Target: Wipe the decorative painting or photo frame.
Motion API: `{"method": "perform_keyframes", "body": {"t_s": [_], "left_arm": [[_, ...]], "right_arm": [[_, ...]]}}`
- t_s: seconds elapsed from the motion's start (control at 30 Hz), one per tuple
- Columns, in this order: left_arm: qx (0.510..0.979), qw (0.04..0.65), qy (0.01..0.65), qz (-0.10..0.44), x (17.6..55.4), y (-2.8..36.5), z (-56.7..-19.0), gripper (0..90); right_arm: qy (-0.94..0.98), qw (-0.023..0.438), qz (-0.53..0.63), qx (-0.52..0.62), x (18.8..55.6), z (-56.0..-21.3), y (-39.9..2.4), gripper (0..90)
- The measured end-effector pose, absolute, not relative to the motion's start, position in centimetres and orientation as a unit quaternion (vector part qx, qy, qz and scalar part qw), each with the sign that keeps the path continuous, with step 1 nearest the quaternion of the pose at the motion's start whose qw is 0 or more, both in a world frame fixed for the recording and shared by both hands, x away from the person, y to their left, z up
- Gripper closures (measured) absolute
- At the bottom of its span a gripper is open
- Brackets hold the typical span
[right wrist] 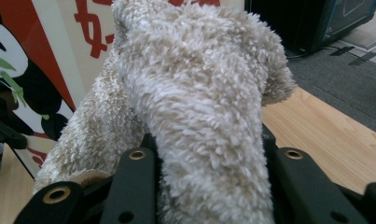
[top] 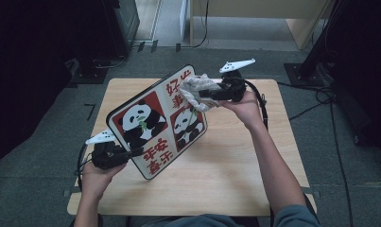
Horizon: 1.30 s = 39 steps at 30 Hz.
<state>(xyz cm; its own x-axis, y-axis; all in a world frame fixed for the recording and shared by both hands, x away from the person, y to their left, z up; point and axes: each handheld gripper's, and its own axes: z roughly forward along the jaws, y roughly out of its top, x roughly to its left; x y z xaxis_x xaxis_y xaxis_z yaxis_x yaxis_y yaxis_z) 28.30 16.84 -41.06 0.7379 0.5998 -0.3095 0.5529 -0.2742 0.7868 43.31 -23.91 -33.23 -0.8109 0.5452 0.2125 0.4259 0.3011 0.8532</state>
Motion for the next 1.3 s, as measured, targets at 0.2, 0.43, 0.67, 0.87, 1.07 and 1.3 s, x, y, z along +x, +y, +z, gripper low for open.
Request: {"method": "perform_keyframes", "body": {"t_s": [0.2,0.43,0.67,0.87,1.07,1.3], "left_arm": [[0.797,0.483,0.361,0.025,27.9,16.7,-41.1,80.2],[0.798,0.484,0.359,0.022,27.6,16.7,-41.1,79.8],[0.800,0.483,0.356,0.018,27.4,16.6,-41.0,79.7],[0.801,0.485,0.352,0.013,27.2,16.3,-41.0,79.7],[0.802,0.485,0.349,0.012,27.0,16.1,-41.1,79.5],[0.803,0.486,0.345,0.009,26.8,15.8,-41.1,79.1]], "right_arm": [[0.808,0.060,0.502,0.302,42.8,-33.8,-24.0,64.5],[0.812,0.062,0.495,0.303,42.3,-34.4,-24.1,64.5],[0.811,0.061,0.496,0.303,41.8,-34.8,-24.2,64.5],[0.812,0.062,0.493,0.306,41.2,-35.2,-24.5,64.5],[0.814,0.059,0.486,0.312,40.6,-35.7,-24.9,64.5],[0.817,0.058,0.481,0.313,40.2,-36.8,-25.2,64.5]]}}
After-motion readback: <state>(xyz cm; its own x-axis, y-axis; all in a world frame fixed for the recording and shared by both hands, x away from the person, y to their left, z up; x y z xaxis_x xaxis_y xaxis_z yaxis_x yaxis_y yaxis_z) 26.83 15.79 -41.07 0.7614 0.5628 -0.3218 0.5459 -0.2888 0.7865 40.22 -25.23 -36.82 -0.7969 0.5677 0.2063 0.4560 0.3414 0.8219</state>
